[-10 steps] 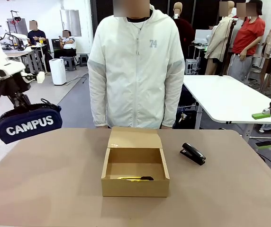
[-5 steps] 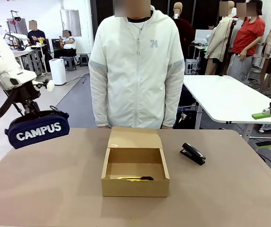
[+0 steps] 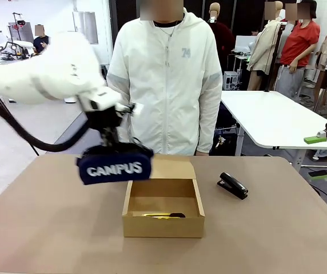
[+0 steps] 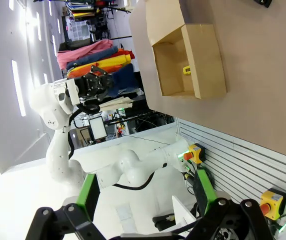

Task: Pack the items into the box.
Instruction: Pick up the item indicated by the person and place it inside the Mailer Box.

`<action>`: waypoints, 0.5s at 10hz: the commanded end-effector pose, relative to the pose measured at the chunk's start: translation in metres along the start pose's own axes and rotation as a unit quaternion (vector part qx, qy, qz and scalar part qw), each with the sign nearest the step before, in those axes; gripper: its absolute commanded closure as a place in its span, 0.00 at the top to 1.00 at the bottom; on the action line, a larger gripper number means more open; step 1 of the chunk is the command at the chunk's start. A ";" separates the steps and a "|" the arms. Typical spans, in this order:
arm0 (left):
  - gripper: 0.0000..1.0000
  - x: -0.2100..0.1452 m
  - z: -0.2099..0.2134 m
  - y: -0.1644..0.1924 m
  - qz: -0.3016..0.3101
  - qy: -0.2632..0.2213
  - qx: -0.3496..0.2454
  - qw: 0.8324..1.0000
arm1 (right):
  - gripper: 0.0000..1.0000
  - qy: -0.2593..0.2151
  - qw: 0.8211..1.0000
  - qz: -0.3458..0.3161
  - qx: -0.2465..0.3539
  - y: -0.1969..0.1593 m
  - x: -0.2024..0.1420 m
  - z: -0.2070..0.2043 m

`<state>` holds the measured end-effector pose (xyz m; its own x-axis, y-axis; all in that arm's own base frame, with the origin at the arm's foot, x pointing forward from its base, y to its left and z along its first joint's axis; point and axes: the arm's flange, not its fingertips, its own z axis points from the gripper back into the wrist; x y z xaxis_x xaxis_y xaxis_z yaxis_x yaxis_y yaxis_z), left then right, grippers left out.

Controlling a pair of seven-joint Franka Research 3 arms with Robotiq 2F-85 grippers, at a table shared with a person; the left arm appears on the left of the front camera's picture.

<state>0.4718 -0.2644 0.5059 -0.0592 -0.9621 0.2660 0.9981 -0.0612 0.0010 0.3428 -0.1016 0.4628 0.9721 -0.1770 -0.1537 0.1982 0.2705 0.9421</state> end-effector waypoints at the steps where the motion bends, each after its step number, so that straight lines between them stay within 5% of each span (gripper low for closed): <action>1: 0.00 0.034 -0.026 0.007 -0.072 0.018 -0.003 0.997 | 1.00 0.002 1.000 0.007 -0.001 0.001 -0.001 0.003; 5: 0.00 0.102 -0.080 -0.010 -0.053 0.028 0.011 0.998 | 1.00 0.002 1.000 0.007 -0.001 0.001 -0.001 0.003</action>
<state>0.4479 -0.3792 0.4545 -0.2219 -0.9454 0.2386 0.9750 -0.2188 0.0396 0.3428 -0.1018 0.4629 0.9721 -0.1773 -0.1536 0.1982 0.2702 0.9422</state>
